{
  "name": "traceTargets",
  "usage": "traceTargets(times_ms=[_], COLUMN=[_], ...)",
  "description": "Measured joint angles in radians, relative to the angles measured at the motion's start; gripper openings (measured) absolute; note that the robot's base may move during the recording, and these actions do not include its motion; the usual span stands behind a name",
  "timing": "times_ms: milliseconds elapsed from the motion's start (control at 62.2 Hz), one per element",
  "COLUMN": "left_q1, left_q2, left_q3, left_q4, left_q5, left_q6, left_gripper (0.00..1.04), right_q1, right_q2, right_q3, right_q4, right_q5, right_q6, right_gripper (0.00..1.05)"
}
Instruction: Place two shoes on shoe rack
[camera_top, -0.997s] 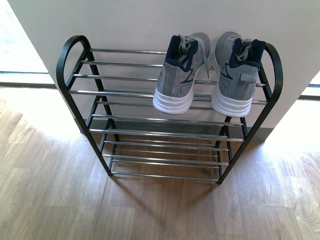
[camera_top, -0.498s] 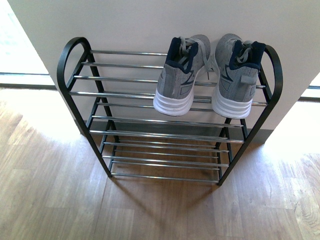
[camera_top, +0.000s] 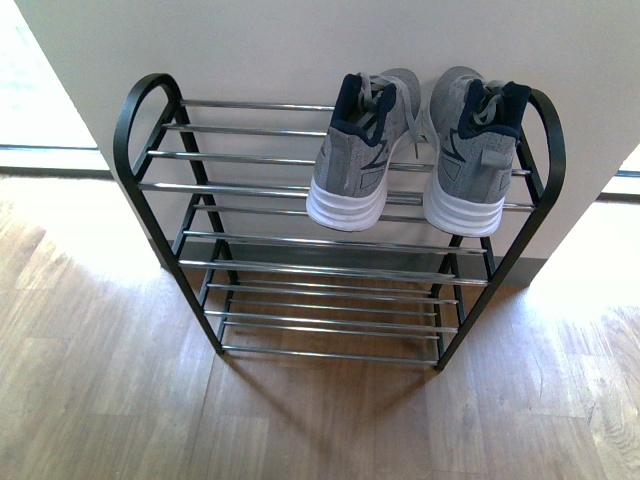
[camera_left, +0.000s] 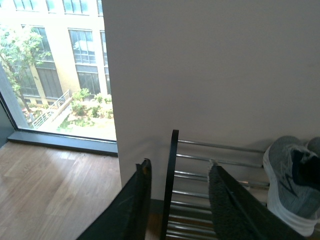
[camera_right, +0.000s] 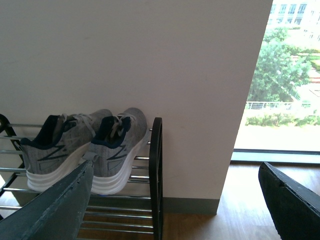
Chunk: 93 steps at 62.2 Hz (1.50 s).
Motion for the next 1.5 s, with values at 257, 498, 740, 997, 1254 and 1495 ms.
traceTargets(times_ms=[257, 498, 740, 997, 1254, 1495], left_q1=[0.116, 0.117, 0.117, 0.117, 0.117, 0.117], left_q2=[-0.098, -0.203, -0.276, -0.346, -0.513, -0.537], left_q3=[-0.064, -0.114, -0.134, -0.159, -0.159, -0.159], left_q4=[-0.027, -0.084, -0.131, -0.165, -0.361, -0.374], left_q5=[0.108, 0.117, 0.117, 0.117, 0.117, 0.117], left_q6=[0.008, 0.008, 0.008, 0.010, 0.010, 0.010], left_gripper=[0.01, 0.01, 0.01, 0.01, 0.01, 0.01], right_q1=[0.000, 0.000, 0.000, 0.000, 0.000, 0.000], right_q2=[0.000, 0.000, 0.000, 0.000, 0.000, -0.001], right_q3=[0.000, 0.000, 0.000, 0.000, 0.000, 0.000], right_q4=[0.000, 0.000, 0.000, 0.000, 0.000, 0.000], right_q5=[0.000, 0.000, 0.000, 0.001, 0.000, 0.000], right_q6=[0.000, 0.000, 0.000, 0.000, 0.000, 0.000], right_gripper=[0.96, 0.96, 0.96, 0.96, 0.96, 0.96])
